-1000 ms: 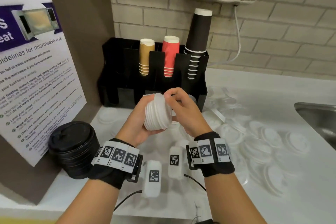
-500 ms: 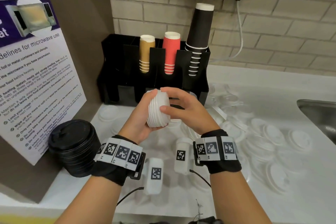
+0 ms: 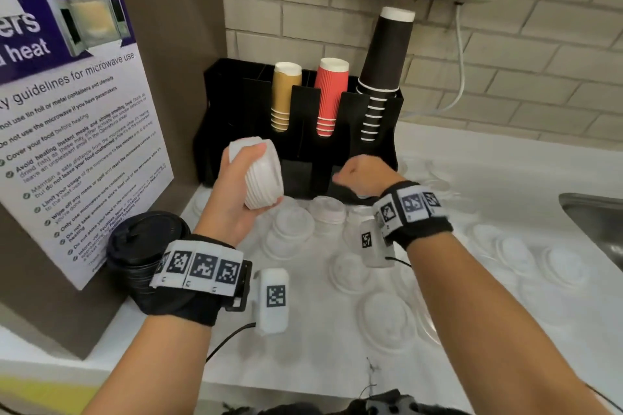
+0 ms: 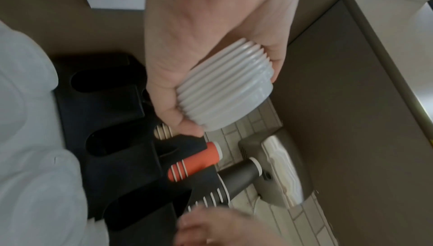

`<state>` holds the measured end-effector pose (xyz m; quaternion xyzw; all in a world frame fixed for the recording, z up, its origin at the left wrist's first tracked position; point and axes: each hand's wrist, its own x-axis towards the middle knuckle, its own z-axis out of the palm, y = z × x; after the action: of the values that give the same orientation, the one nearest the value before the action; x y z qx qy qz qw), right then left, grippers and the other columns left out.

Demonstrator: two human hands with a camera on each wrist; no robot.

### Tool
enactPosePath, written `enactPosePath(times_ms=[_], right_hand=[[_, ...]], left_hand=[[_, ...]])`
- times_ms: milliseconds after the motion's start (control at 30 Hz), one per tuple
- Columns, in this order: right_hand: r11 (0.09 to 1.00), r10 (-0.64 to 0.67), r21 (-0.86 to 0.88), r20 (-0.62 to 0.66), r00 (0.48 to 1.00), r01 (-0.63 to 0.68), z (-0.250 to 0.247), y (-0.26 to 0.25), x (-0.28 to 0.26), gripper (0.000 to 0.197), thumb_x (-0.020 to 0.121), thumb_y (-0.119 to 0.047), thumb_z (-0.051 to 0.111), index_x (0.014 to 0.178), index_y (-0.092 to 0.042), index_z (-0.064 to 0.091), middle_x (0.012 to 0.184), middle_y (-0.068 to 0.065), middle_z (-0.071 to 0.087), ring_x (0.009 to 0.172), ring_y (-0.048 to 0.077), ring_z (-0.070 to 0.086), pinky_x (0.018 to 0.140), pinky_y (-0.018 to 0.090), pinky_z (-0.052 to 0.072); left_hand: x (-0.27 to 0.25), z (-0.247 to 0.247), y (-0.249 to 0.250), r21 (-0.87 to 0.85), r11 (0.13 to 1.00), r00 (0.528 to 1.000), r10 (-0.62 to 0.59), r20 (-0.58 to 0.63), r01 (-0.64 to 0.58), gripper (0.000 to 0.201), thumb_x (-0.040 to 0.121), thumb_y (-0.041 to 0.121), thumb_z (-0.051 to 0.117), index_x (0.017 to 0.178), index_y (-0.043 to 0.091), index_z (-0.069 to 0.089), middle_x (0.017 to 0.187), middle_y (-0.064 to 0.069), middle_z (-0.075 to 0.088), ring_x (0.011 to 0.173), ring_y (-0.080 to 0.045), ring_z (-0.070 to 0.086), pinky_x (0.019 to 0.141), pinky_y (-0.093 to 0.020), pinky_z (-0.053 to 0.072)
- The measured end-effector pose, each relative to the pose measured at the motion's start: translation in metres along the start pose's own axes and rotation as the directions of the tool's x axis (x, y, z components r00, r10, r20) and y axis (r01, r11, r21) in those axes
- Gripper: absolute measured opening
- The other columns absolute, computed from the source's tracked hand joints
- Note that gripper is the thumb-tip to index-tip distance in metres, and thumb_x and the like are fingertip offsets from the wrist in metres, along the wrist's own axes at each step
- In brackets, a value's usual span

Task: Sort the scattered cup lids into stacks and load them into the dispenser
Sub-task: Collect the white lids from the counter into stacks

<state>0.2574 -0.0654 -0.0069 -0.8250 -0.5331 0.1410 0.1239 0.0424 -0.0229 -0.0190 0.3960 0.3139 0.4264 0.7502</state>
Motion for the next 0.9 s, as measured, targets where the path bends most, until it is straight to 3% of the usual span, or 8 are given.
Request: enactPosePath(times_ms=[67, 133, 233, 433, 567, 667, 800, 900], right_hand=[[0.971, 0.067, -0.239, 0.195, 0.979, -0.018, 0.019, -0.005, 0.011, 0.051, 0.092, -0.045, 0.053, 0.124, -0.006, 0.059, 0.125, 0.009, 0.059, 0.115, 0.026, 0.055, 0.093, 0.032, 0.045], [0.948, 0.111, -0.314, 0.209, 0.972, -0.041, 0.035, -0.006, 0.019, 0.06, 0.089, -0.053, 0.053, 0.129, -0.008, 0.052, 0.128, 0.01, 0.057, 0.116, 0.027, 0.054, 0.087, 0.032, 0.044], [0.947, 0.144, -0.308, 0.163, 0.976, -0.089, 0.056, -0.005, 0.025, 0.067, 0.086, -0.058, 0.054, 0.133, -0.01, 0.044, 0.127, 0.01, 0.056, 0.115, 0.03, 0.054, 0.083, 0.035, 0.043], [0.964, 0.181, -0.229, 0.189, 0.965, -0.136, 0.052, -0.009, 0.025, 0.074, 0.086, -0.054, 0.054, 0.142, -0.015, 0.026, 0.127, 0.014, 0.053, 0.118, 0.034, 0.051, 0.09, 0.04, 0.046], [0.991, -0.005, -0.131, 0.229, 0.973, 0.036, 0.041, -0.034, 0.019, 0.064, 0.084, -0.056, 0.054, 0.132, -0.02, 0.033, 0.124, 0.011, 0.052, 0.111, 0.031, 0.052, 0.09, 0.043, 0.048], [0.986, -0.101, -0.106, 0.251, 0.963, 0.131, 0.047, -0.052, 0.019, 0.066, 0.087, -0.055, 0.057, 0.138, -0.02, 0.033, 0.132, 0.01, 0.047, 0.12, 0.03, 0.046, 0.098, 0.043, 0.044], [0.951, -0.007, -0.298, 0.255, 0.967, 0.085, 0.042, -0.038, 0.031, 0.047, 0.094, -0.037, 0.054, 0.13, -0.006, 0.051, 0.129, 0.014, 0.056, 0.116, 0.03, 0.054, 0.092, 0.035, 0.045], [0.927, 0.068, -0.367, 0.353, 0.933, 0.071, 0.043, -0.012, 0.034, 0.065, 0.079, -0.037, 0.073, 0.134, -0.012, 0.049, 0.131, 0.007, 0.055, 0.117, 0.026, 0.054, 0.089, 0.033, 0.046]], left_hand=[[-0.001, -0.003, 0.004, 0.0, 1.0, 1.0, 0.008, 0.0, -0.008, 0.045, 0.09, 0.034, 0.06, 0.134, 0.026, 0.049, 0.132, -0.007, 0.054, 0.108, -0.023, 0.057, 0.078, -0.043, 0.053], [-0.004, -0.004, 0.006, 0.006, 1.0, 1.0, 0.008, 0.006, -0.008, 0.047, 0.09, 0.034, 0.06, 0.134, 0.026, 0.049, 0.135, -0.007, 0.053, 0.113, -0.024, 0.055, 0.079, -0.043, 0.054], [-0.007, -0.006, 0.008, 0.014, 1.0, 1.0, 0.013, 0.012, -0.013, 0.046, 0.09, 0.033, 0.06, 0.134, 0.027, 0.049, 0.132, -0.005, 0.054, 0.113, -0.023, 0.055, 0.077, -0.042, 0.055], [-0.01, -0.015, 0.012, 0.003, 0.999, 0.999, 0.04, -0.002, -0.04, 0.041, 0.09, 0.032, 0.061, 0.129, 0.029, 0.051, 0.124, -0.003, 0.056, 0.108, -0.021, 0.057, 0.077, -0.042, 0.055], [-0.011, -0.016, 0.015, 0.009, 0.999, 0.999, 0.046, 0.007, -0.046, 0.047, 0.088, 0.035, 0.063, 0.132, 0.027, 0.05, 0.13, -0.006, 0.055, 0.113, -0.023, 0.056, 0.073, -0.04, 0.057], [-0.01, -0.013, 0.014, 0.02, 0.999, 0.999, 0.036, 0.013, -0.036, 0.051, 0.088, 0.035, 0.062, 0.136, 0.024, 0.048, 0.137, -0.01, 0.052, 0.119, -0.026, 0.055, 0.076, -0.042, 0.056], [-0.009, -0.015, 0.014, 0.008, 1.0, 1.0, 0.029, 0.003, -0.029, 0.046, 0.09, 0.033, 0.061, 0.134, 0.026, 0.049, 0.131, -0.007, 0.055, 0.114, -0.025, 0.056, 0.077, -0.042, 0.055], [-0.009, -0.017, 0.014, 0.001, 1.0, 1.0, 0.028, -0.005, -0.028, 0.041, 0.09, 0.032, 0.061, 0.129, 0.027, 0.051, 0.124, -0.004, 0.056, 0.109, -0.023, 0.057, 0.073, -0.039, 0.057]])
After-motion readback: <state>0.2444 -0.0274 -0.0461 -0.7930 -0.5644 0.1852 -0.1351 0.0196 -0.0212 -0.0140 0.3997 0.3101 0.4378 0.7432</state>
